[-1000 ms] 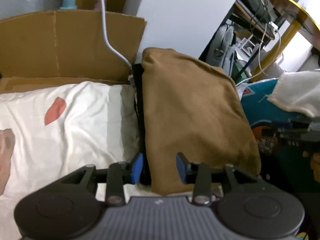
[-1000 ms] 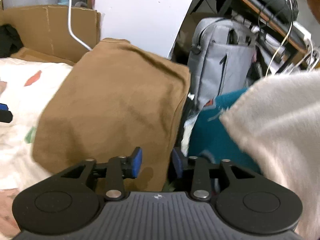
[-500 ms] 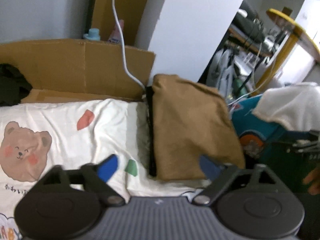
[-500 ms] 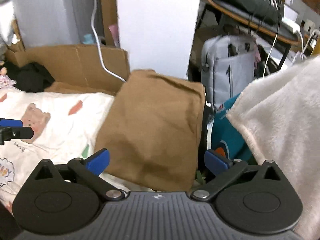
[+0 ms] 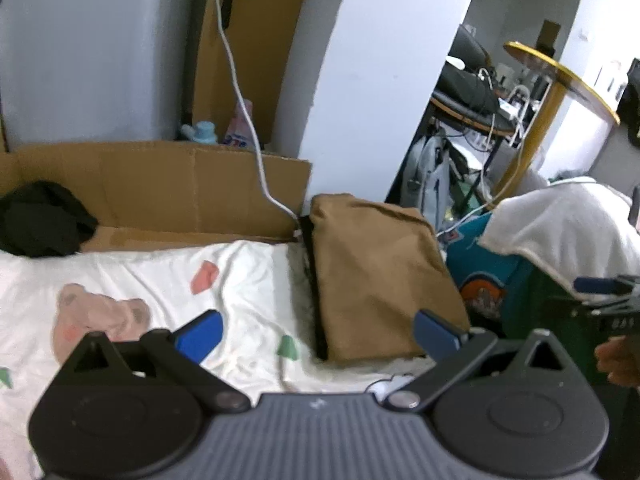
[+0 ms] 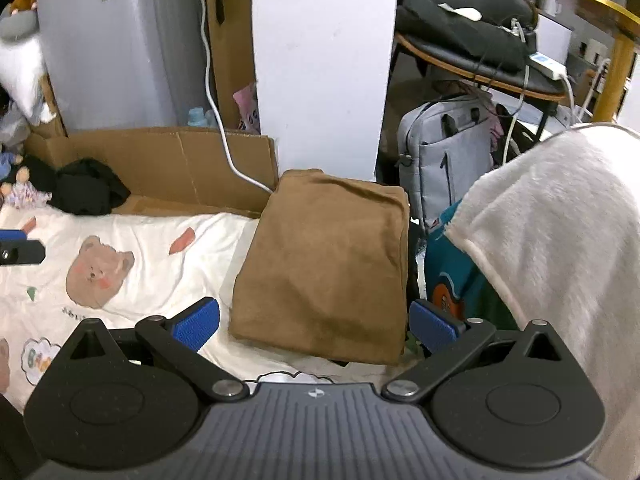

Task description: Fold clothes

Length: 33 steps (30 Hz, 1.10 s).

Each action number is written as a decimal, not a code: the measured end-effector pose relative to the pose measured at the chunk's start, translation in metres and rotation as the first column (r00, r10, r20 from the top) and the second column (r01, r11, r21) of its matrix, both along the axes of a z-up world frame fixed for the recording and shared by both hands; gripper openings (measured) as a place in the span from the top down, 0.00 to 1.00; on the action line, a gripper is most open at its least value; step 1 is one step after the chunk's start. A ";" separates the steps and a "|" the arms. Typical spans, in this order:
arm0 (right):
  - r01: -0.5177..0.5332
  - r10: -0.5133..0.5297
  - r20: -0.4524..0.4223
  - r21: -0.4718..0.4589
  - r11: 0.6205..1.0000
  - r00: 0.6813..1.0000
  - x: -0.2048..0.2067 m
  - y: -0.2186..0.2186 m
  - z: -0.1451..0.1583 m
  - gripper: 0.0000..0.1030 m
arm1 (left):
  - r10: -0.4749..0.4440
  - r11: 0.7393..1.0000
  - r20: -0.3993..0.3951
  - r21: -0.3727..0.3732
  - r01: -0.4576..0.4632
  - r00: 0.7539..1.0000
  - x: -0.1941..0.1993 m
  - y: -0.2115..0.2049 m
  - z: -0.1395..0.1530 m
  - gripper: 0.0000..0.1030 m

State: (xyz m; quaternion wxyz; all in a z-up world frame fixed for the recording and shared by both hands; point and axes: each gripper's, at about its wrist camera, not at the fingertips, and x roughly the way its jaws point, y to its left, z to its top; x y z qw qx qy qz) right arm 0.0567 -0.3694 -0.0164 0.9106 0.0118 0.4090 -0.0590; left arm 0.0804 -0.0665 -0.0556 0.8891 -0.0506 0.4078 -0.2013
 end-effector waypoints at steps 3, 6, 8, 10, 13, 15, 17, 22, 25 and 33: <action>0.026 -0.026 0.025 0.018 1.000 0.999 -0.013 0.004 0.010 0.00 | 0.025 1.000 0.022 -0.011 -0.025 0.999 -0.011 0.008 0.014 0.00; 0.035 -0.037 0.040 0.040 0.999 0.999 -0.023 0.009 0.015 0.00 | 0.044 0.999 0.038 -0.014 -0.043 0.998 -0.021 0.017 0.028 0.00; 0.038 -0.042 0.057 0.062 0.997 0.998 -0.034 0.015 0.023 0.00 | 0.043 0.999 0.040 -0.022 -0.042 0.998 -0.028 0.025 0.035 0.00; 0.034 -0.041 0.081 0.079 0.996 0.996 -0.043 0.021 0.031 0.00 | 0.043 0.999 0.042 -0.021 -0.043 0.998 -0.034 0.032 0.040 0.00; -0.004 -0.006 0.107 0.092 0.996 0.994 -0.059 0.033 0.040 0.00 | 0.038 0.999 0.063 0.019 -0.039 0.997 -0.048 0.042 0.051 0.00; -0.010 -0.001 0.112 0.101 0.995 0.994 -0.067 0.038 0.042 0.00 | 0.034 0.999 0.069 0.036 -0.036 0.997 -0.057 0.046 0.056 0.00; -0.012 0.000 0.116 0.103 0.995 0.993 -0.072 0.044 0.044 0.00 | 0.027 0.998 0.082 0.058 -0.032 0.996 -0.068 0.050 0.062 0.00; 0.008 -0.019 0.141 0.080 0.997 0.990 -0.086 0.054 0.048 0.00 | 0.036 0.996 0.091 0.074 -0.043 0.995 -0.080 0.054 0.065 0.00; 0.029 -0.043 0.164 0.085 0.996 0.986 -0.092 0.054 0.058 0.00 | 0.050 0.995 0.088 0.078 -0.057 0.995 -0.084 0.057 0.064 0.00; 0.002 -0.017 0.246 0.060 0.998 0.969 -0.118 0.069 0.072 0.00 | 0.089 0.995 0.091 0.039 -0.093 0.992 -0.100 0.069 0.064 0.00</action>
